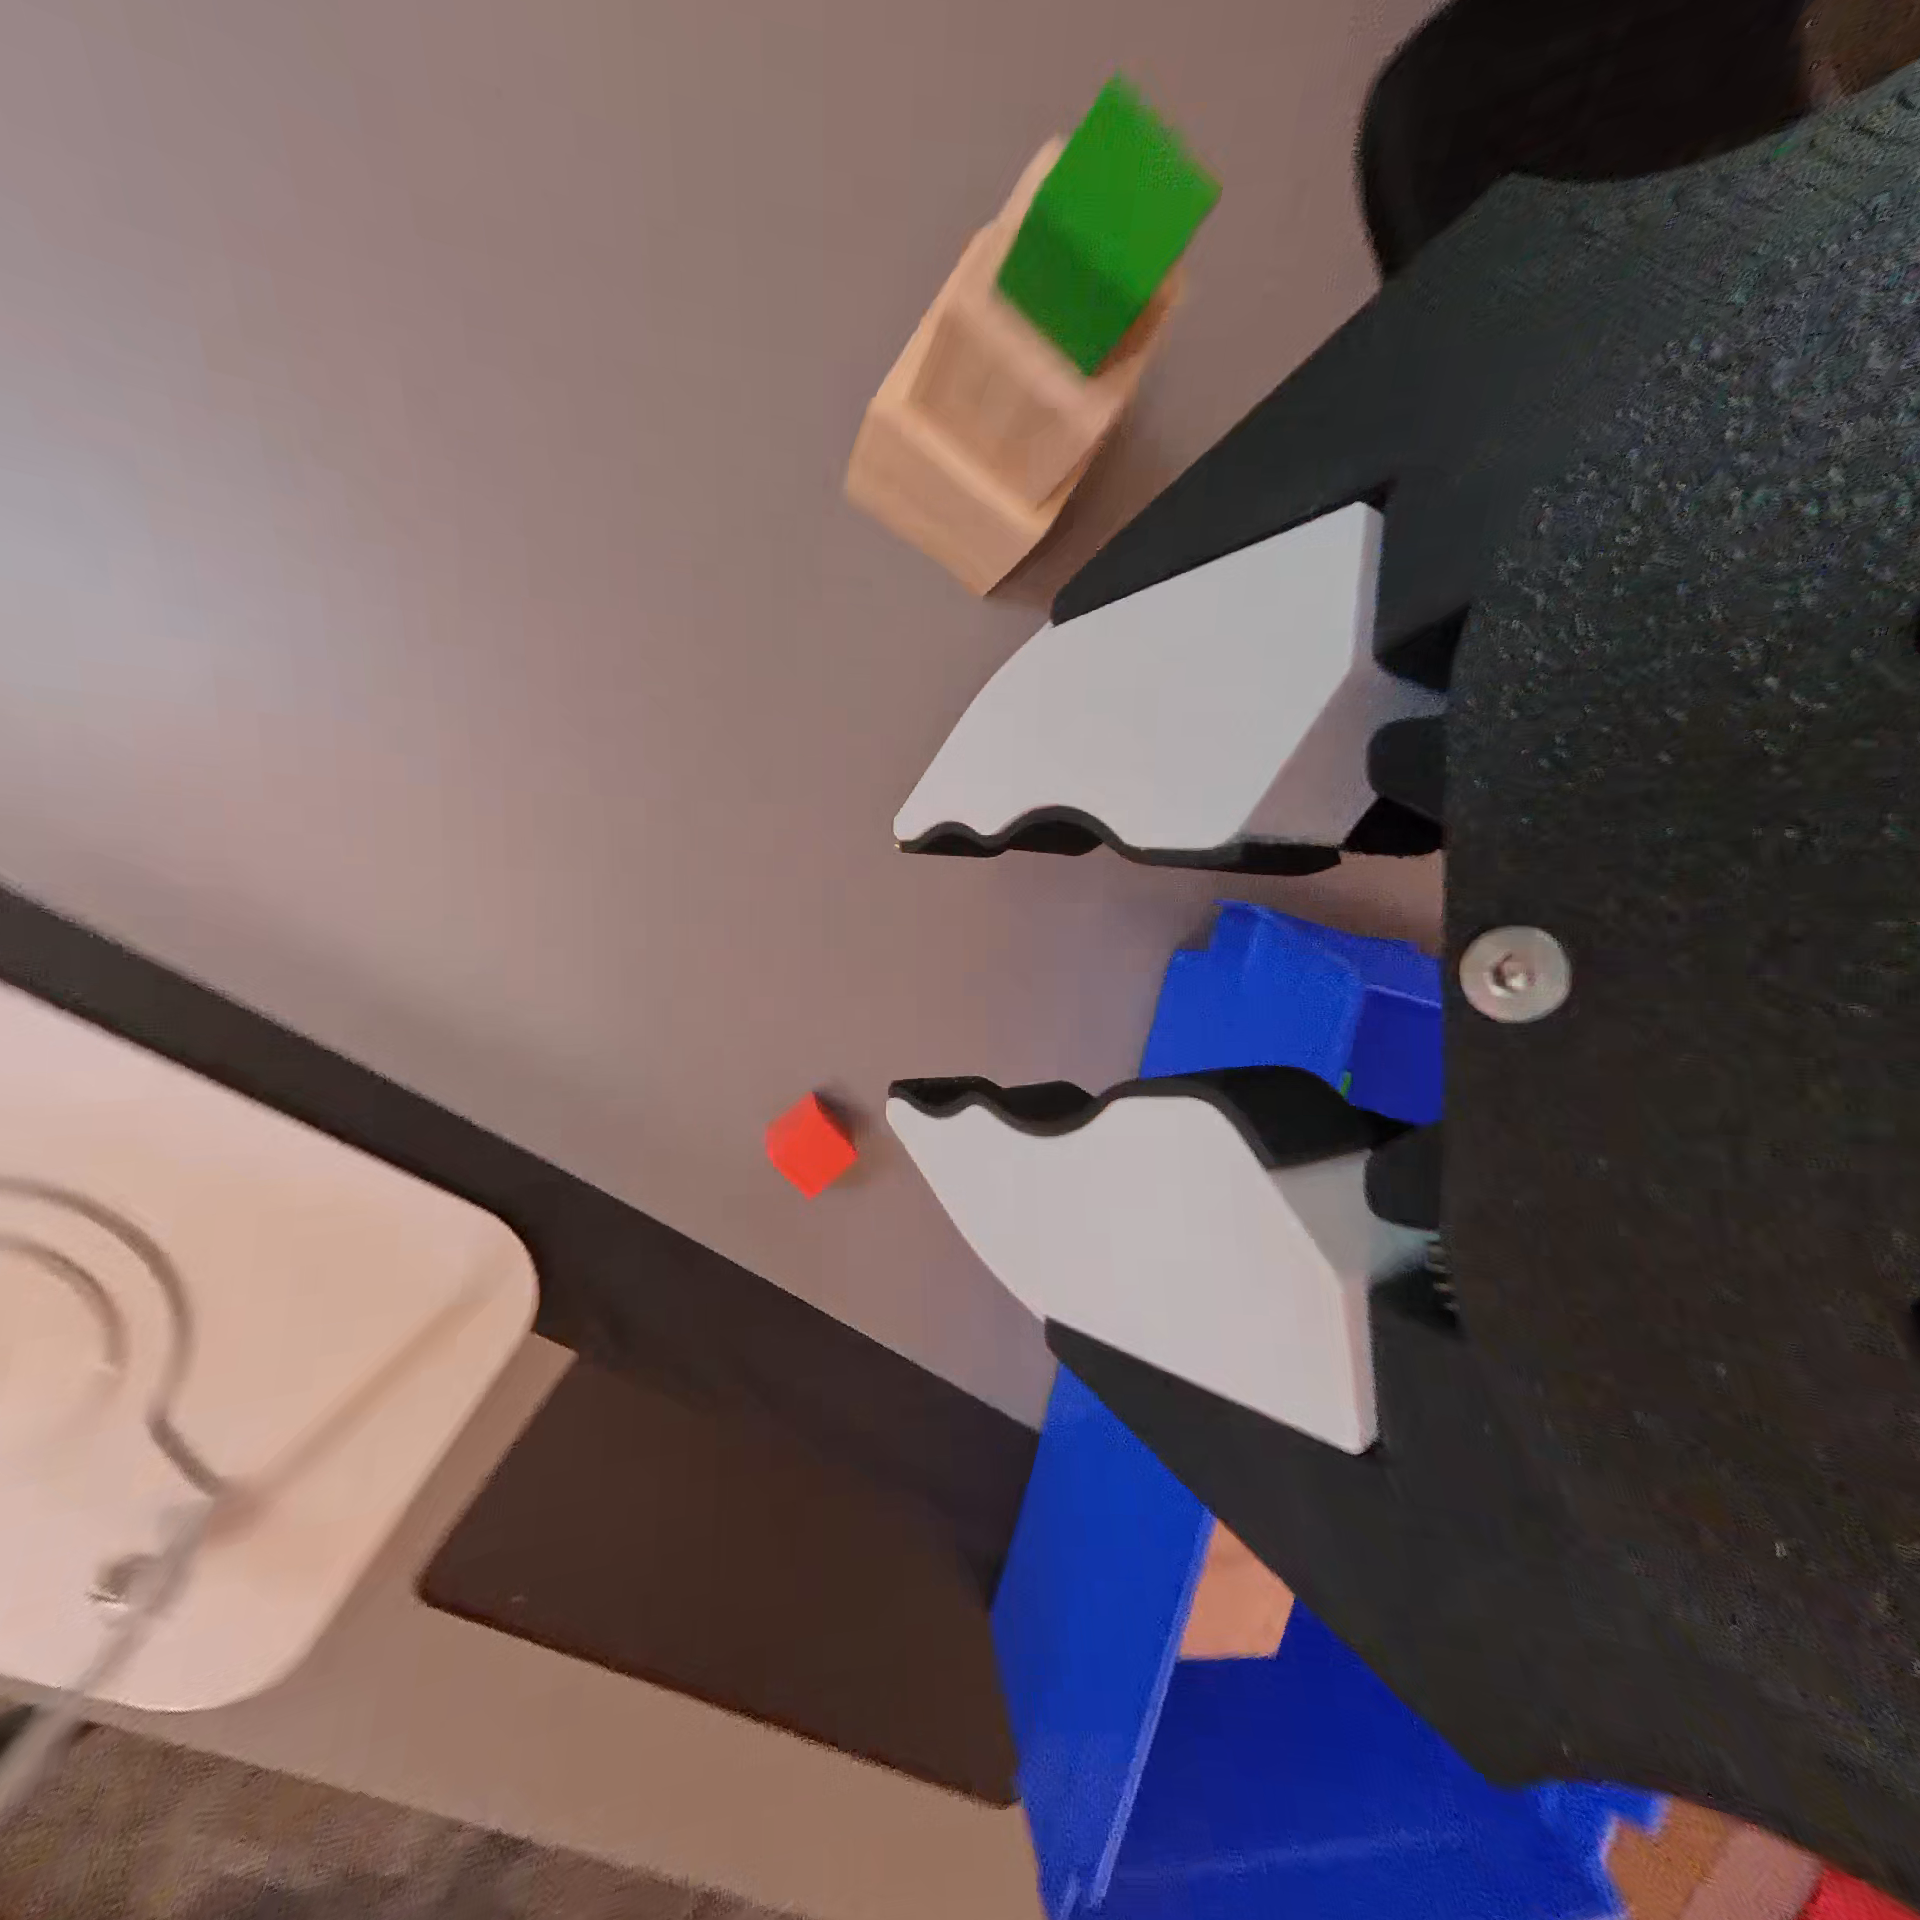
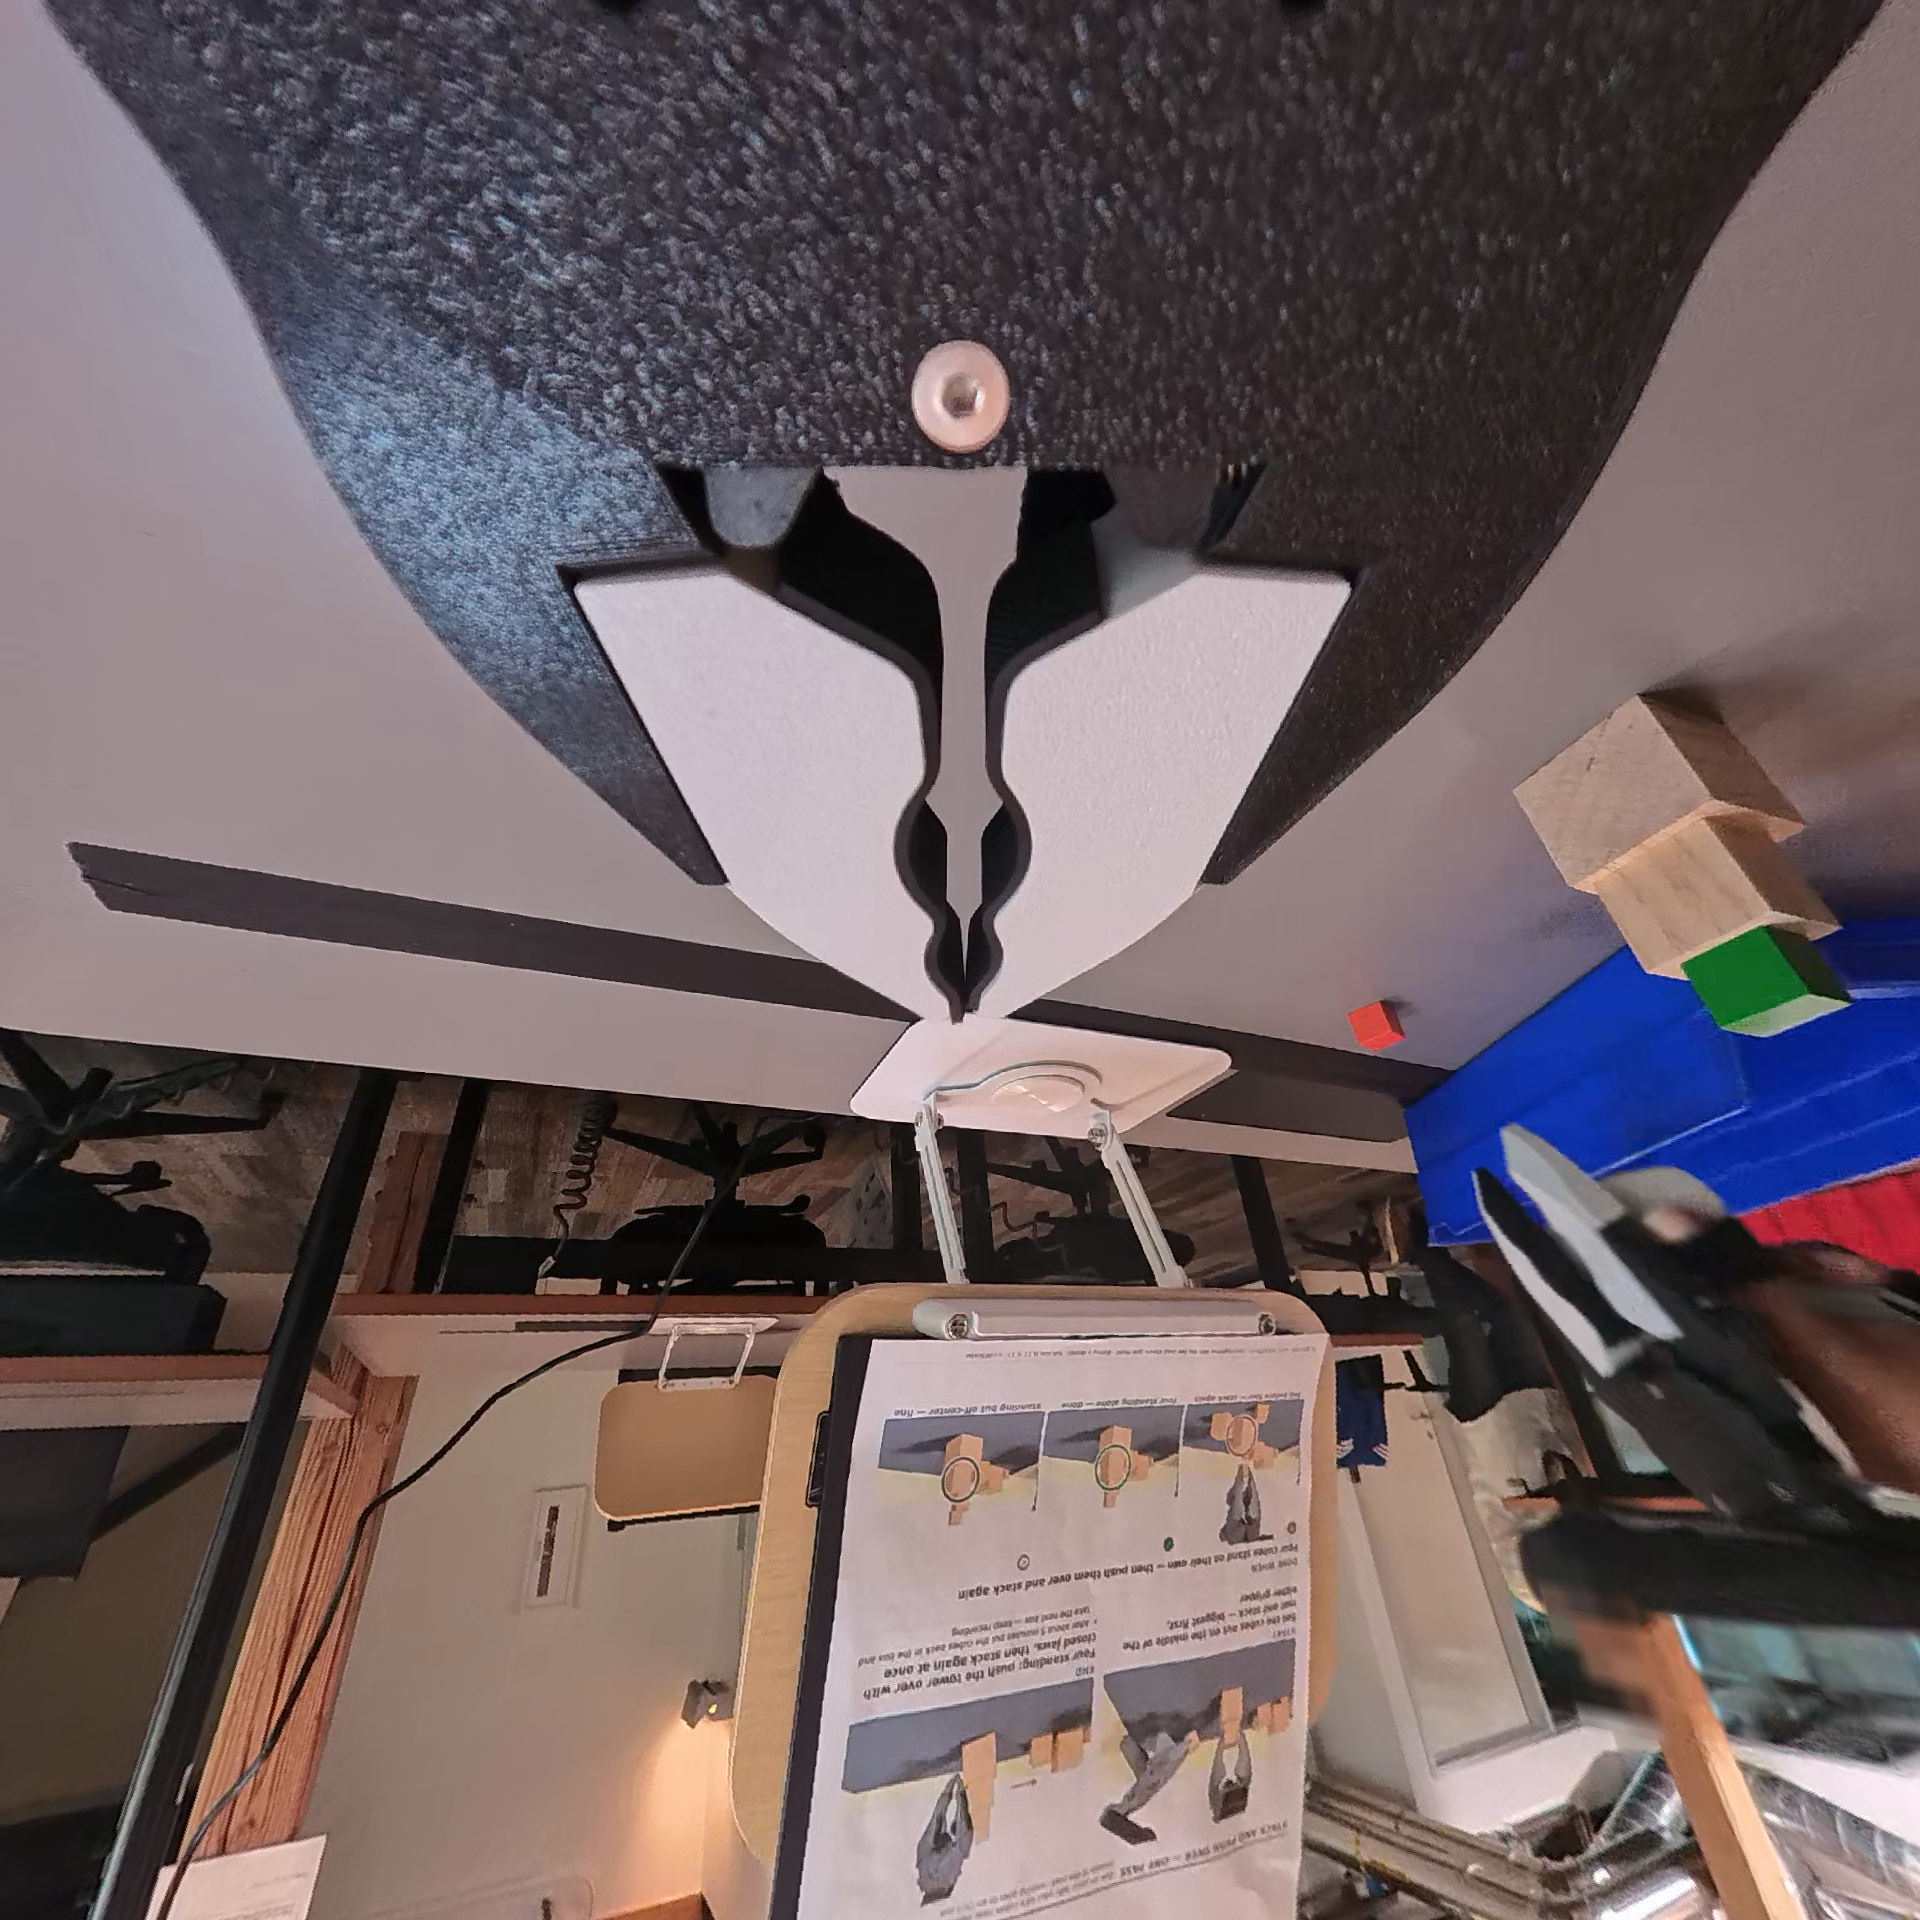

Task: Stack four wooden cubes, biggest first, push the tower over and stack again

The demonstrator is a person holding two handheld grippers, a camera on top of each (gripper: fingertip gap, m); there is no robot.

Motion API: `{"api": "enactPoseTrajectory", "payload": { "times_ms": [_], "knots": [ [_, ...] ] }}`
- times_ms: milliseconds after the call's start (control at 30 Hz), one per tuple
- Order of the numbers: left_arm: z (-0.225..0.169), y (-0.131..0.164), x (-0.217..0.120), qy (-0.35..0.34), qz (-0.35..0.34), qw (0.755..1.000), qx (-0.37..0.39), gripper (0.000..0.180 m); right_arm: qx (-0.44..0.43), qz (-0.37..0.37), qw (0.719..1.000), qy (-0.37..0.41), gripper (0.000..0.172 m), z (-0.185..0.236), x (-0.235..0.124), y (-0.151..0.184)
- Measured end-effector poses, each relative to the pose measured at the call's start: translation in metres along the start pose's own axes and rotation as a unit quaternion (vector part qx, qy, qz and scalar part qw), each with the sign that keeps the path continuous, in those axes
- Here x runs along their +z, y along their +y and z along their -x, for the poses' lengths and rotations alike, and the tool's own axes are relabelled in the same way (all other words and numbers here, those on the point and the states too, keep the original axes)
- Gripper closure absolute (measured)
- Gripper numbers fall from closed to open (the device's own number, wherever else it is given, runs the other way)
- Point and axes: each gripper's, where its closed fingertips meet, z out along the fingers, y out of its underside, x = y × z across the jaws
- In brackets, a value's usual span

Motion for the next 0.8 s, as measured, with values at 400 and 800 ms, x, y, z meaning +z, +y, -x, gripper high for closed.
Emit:
{"api": "enactPoseTrajectory", "payload": {
  "times_ms": [400, 800],
  "knots": [
    [0.058, 0.025, 0.098, -0.042, 0.071, 0.97, -0.229, 0.139, 0.011, -0.003, 1.0, -0.004, 0.172, -0.002, 0.0, -0.002],
    [0.037, 0.013, 0.088, -0.021, 0.066, 0.989, -0.134, 0.159, 0.012, -0.005, 1.0, -0.004, 0.172, -0.002, -0.001, -0.003]
  ]
}}
